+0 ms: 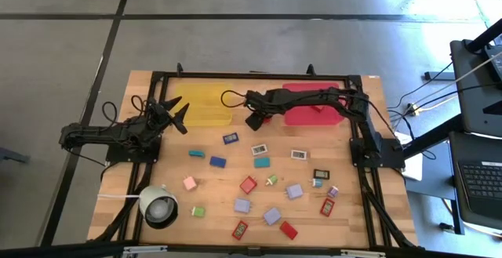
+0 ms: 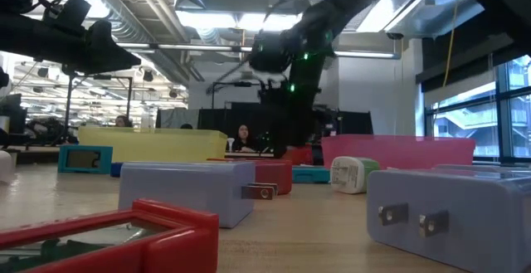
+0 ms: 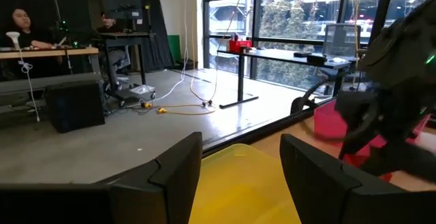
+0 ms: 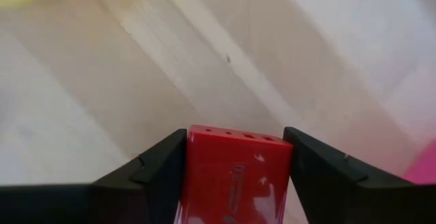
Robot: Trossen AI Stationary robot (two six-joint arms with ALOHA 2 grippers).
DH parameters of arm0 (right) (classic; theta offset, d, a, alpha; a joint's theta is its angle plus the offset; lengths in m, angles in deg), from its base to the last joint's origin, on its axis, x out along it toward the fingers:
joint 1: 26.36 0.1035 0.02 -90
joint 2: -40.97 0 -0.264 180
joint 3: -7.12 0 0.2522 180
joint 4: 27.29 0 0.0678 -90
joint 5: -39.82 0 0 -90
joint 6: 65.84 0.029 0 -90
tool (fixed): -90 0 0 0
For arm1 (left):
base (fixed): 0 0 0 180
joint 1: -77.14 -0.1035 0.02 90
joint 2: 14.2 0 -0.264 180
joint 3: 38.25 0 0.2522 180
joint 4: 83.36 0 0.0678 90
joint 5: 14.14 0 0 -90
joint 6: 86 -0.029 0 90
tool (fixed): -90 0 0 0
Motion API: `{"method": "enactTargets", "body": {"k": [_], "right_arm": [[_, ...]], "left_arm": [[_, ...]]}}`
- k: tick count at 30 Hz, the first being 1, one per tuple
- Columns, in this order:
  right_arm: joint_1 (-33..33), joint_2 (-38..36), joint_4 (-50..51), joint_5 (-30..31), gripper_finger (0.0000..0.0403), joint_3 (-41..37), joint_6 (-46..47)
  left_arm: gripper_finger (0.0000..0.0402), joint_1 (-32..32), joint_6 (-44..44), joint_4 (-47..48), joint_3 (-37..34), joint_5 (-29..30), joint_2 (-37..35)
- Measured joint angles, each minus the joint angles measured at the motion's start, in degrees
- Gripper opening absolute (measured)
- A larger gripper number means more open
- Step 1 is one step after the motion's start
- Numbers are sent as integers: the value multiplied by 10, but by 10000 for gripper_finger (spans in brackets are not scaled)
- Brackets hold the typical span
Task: Pick & Place Office items
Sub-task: Put the top red charger adapter into the red bin
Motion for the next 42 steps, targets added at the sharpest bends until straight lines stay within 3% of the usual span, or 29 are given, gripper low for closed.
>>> {"method": "enactTargets", "body": {"k": [8,17,30,42], "right_arm": [[5,-95,31,36,219,0,-72],[-9,-194,135,146,231,-26,-74],[-74,-275,95,145,233,-228,-36],[-99,-283,9,123,237,-310,-17]], "left_arm": [[196,0,35,0,0,0,0],[196,0,111,0,0,0,0],[196,0,187,0,0,-1,0],[196,0,197,0,0,-2,0]]}}
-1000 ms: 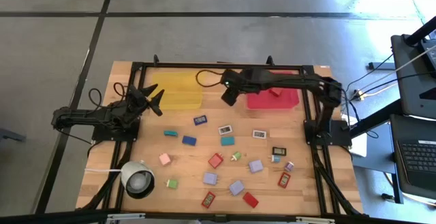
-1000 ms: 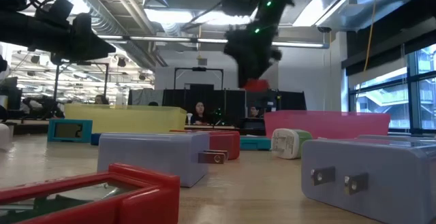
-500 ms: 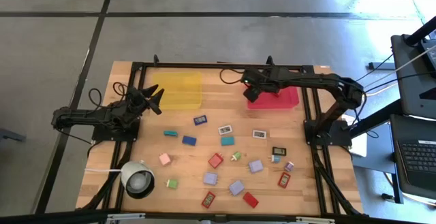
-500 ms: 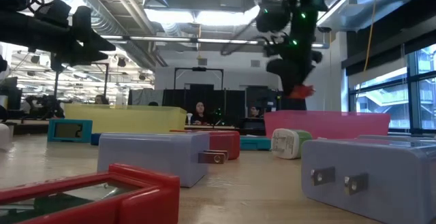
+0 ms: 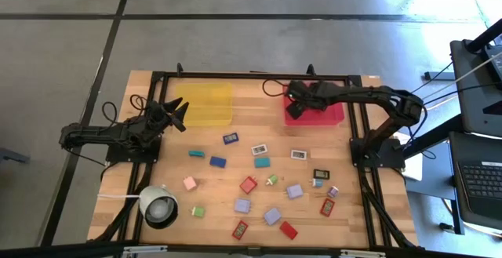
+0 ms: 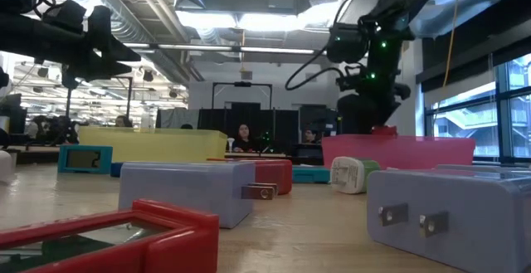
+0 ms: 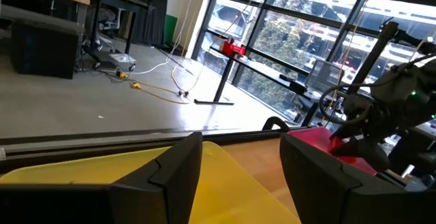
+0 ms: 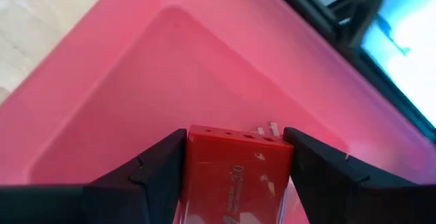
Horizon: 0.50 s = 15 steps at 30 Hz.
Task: Pick & Place Office items
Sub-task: Put the top red charger adapter into the red bin
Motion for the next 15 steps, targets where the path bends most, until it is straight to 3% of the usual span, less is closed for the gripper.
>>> {"method": "enactTargets", "body": {"k": [15], "right_arm": [[0,0,-125,-20,240,-86,43]], "left_arm": [[196,0,-2,0,0,0,0]]}}
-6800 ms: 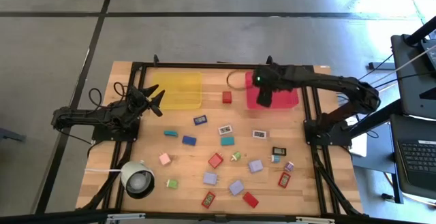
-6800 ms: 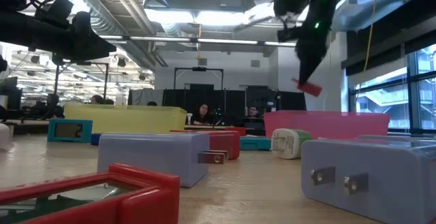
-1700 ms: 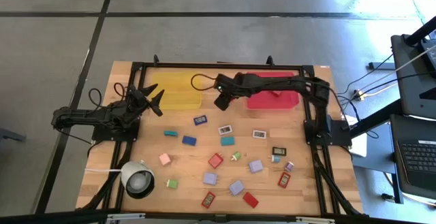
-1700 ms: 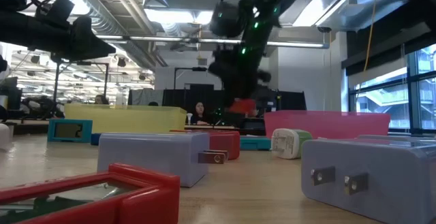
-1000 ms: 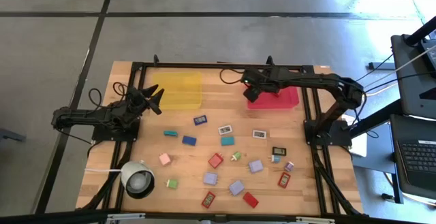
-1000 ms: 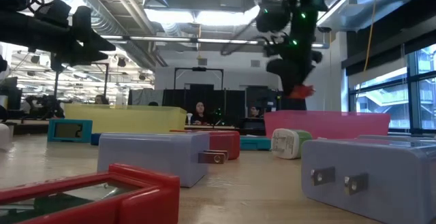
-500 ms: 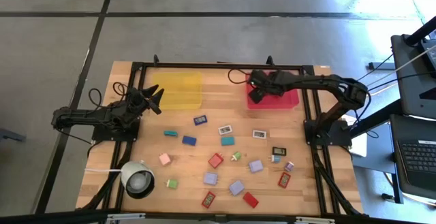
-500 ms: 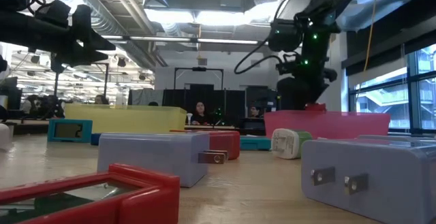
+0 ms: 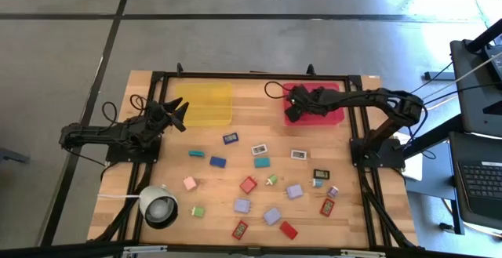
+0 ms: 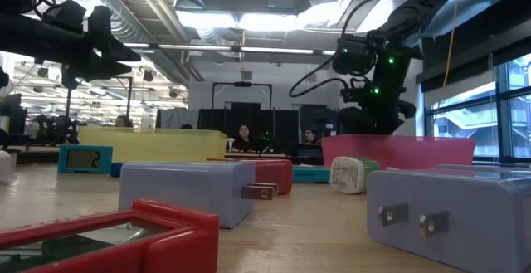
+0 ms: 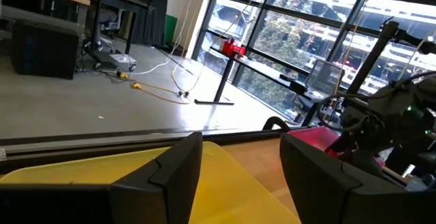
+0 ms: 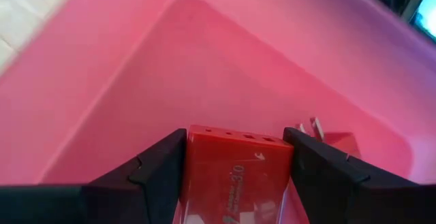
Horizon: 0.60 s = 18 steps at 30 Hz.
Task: Pick & Place Office items
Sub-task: Put the top red charger adapter into the red bin
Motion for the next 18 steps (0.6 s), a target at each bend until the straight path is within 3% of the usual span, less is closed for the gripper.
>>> {"method": "enactTargets", "body": {"k": [18], "right_arm": [[0,0,-47,-8,249,-12,-57]], "left_arm": [[196,0,-2,0,0,1,0]]}}
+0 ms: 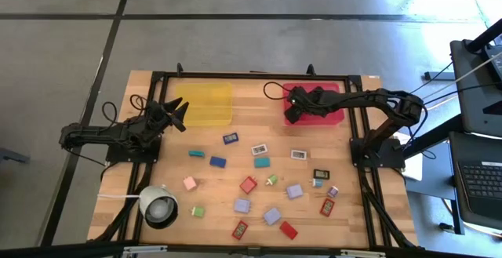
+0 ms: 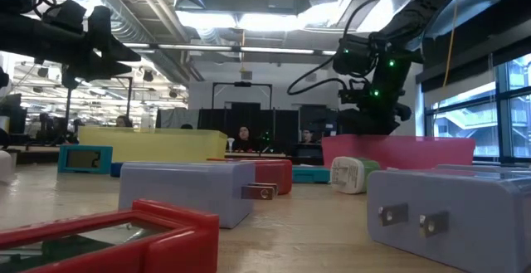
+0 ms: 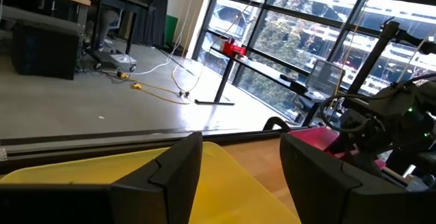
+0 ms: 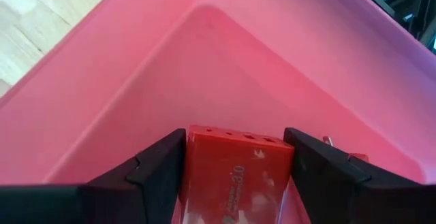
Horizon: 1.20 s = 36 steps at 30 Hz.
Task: Pick & Place Office items
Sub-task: Put the top red charger adapter into the red bin, then put the left light blue digital clock into the yellow bin
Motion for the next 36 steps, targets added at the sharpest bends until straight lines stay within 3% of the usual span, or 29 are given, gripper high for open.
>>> {"method": "enactTargets", "body": {"k": [9,15,20,24,30,33,36], "right_arm": [[0,-1,1,0,310,0,0],[0,-54,4,1,315,0,-14],[0,-132,16,2,306,0,-13],[3,-181,18,2,302,0,-11],[4,-211,18,2,301,0,-11],[4,-211,18,2,301,0,-11],[4,-209,21,2,301,0,-4]], "left_arm": [[197,0,-88,-29,0,-8,0],[217,0,-143,-98,0,-77,0],[248,0,-132,-76,9,-145,15],[263,0,-126,-82,10,-197,58],[265,0,-96,-68,23,-195,144],[265,0,-83,-21,59,-206,195],[265,0,-52,69,112,-273,252]]}}
